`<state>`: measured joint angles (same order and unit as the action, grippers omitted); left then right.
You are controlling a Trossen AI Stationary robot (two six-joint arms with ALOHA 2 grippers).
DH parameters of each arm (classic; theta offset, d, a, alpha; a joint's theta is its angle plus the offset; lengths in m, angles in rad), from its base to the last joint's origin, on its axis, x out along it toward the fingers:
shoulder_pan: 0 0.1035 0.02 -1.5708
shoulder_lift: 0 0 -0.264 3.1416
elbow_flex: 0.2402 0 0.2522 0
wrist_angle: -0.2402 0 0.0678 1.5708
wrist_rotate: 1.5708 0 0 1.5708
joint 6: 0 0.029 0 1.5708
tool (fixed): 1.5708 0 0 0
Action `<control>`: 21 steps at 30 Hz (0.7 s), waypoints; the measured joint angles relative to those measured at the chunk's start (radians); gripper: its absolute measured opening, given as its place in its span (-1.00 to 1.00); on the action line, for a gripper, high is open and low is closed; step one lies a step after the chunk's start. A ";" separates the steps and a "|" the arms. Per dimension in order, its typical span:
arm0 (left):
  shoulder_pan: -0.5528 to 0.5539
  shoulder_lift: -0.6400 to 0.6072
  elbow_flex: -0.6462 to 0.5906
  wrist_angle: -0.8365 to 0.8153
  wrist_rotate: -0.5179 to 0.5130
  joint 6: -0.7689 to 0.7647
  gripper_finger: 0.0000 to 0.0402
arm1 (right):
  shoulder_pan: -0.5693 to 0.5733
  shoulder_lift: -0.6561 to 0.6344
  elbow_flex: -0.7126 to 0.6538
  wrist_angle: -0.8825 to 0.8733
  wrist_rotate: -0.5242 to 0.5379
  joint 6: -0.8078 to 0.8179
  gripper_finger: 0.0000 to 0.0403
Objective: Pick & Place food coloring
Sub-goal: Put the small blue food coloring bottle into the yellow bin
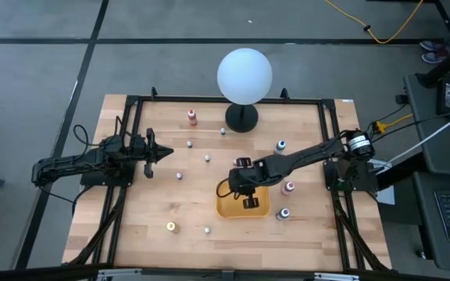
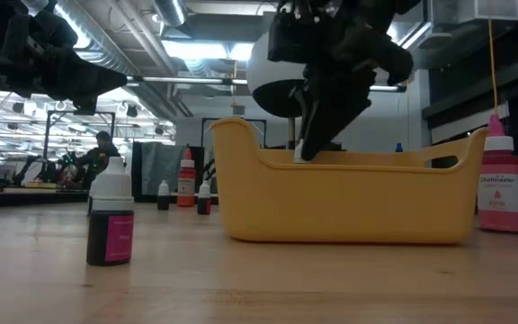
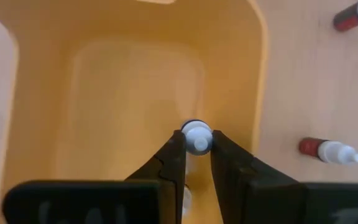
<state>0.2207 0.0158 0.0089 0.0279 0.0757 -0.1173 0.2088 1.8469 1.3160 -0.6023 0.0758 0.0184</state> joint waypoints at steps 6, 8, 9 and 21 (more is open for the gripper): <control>0.000 0.000 0.000 0.000 0.000 0.000 -0.94 | 0.019 0.000 0.014 0.059 -0.002 0.031 -0.68; 0.000 0.000 0.000 0.000 0.000 0.000 -0.95 | 0.023 0.000 0.014 0.076 0.000 0.033 -0.68; 0.000 0.000 0.000 0.000 0.000 0.000 -0.95 | 0.023 0.000 0.014 0.076 0.000 0.035 -0.68; 0.000 0.000 0.000 0.001 0.000 0.000 -0.94 | 0.010 0.064 0.016 0.057 0.001 0.061 -0.68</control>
<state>0.2206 0.0158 0.0089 0.0287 0.0757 -0.1173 0.2193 1.9114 1.3315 -0.5457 0.0765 0.0792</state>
